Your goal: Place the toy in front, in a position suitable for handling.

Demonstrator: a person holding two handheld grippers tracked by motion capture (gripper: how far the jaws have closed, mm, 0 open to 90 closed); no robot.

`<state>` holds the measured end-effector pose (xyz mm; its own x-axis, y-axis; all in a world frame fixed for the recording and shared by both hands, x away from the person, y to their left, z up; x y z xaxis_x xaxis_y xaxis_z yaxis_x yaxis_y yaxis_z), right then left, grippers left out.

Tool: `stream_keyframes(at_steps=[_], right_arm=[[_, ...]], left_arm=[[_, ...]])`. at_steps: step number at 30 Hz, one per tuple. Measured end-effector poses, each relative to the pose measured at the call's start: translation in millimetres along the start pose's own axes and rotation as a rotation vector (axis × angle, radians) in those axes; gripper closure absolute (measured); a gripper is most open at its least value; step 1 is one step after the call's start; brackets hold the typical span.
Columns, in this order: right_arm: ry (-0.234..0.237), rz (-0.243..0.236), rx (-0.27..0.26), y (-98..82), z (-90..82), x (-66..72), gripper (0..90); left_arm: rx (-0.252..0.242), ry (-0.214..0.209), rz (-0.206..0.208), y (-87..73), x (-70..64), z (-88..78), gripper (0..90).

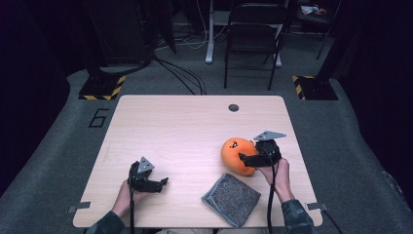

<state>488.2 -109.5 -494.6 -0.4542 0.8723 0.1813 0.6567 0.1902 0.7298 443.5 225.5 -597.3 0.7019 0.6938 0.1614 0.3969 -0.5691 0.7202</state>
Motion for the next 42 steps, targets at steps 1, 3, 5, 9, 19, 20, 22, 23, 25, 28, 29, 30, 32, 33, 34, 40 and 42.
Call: stream_keyframes(at_steps=[1,3,5,9,19,20,22,23,25,28,29,30,32,33,34,40,42], right_arm=[[0.000,-0.008,0.007,2.8,3.0,-1.1,17.0],[0.038,-0.033,0.032,8.2,11.2,-1.8,19.2],[0.069,-0.063,0.088,4.8,18.1,-1.5,20.9],[0.088,-0.108,0.136,0.0,21.9,-3.3,26.8],[0.084,-0.221,0.275,-14.4,26.2,2.0,65.3],[0.073,-0.201,0.246,-11.3,25.2,4.1,70.8],[0.060,-0.182,0.224,-8.7,23.7,5.1,72.0],[0.056,-0.171,0.216,-6.8,21.3,6.4,72.8],[0.045,-0.147,0.202,-3.1,16.8,9.0,73.6],[0.030,-0.040,0.140,11.2,9.6,17.8,73.6],[0.030,-0.040,0.140,11.2,9.6,17.8,73.6],[0.015,-0.011,0.125,15.4,8.2,20.4,73.6],[-0.018,0.050,0.088,23.9,7.2,26.3,73.4],[-0.030,0.073,0.077,27.3,7.0,29.3,73.4],[-0.052,0.098,0.056,33.3,9.4,34.5,73.0],[-0.084,0.165,0.028,40.7,22.8,47.8,72.7],[-0.079,0.202,0.026,41.3,28.8,54.1,72.6]], left_arm=[[0.000,-0.002,0.001,0.0,-0.1,-0.1,11.9],[-0.008,0.006,0.000,0.4,0.0,0.5,11.9],[-0.006,0.004,0.002,0.3,0.0,0.3,11.9],[-0.010,0.007,0.001,0.5,0.1,0.6,11.9],[-0.001,-0.007,0.018,-0.2,-1.2,-0.9,12.1],[0.001,-0.006,0.023,-0.3,-0.8,-1.0,12.1],[0.000,-0.007,0.022,-0.2,-0.9,-1.0,12.1],[0.000,-0.006,0.022,-0.2,-0.9,-1.0,12.1],[0.000,-0.006,0.023,-0.3,-0.9,-1.0,12.1],[0.000,-0.006,0.022,-0.3,-0.9,-1.0,12.1],[0.000,-0.006,0.022,-0.2,-0.9,-1.0,12.1],[-0.001,-0.006,0.022,-0.2,-1.0,-0.9,12.1],[0.000,-0.005,0.021,-0.3,-0.9,-1.0,12.1],[0.000,-0.006,0.020,-0.2,-1.0,-1.0,12.1],[0.000,-0.005,0.020,-0.2,-1.0,-1.0,12.1],[0.000,-0.004,0.020,-0.3,-0.9,-1.1,12.1],[0.000,-0.004,0.020,-0.3,-0.9,-1.1,12.1]])
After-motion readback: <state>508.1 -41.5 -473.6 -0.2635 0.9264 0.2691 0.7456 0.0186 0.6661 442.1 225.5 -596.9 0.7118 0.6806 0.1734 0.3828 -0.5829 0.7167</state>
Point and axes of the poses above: each handheld gripper's, and its own axes: z roughly forward along the jaws, y roughly out of its top, x roughly to its left, the point moved 10 cm from there along z, roughly forward along the jaws, and after that the axes turned 12 degrees about z, right-handed, at the moved point
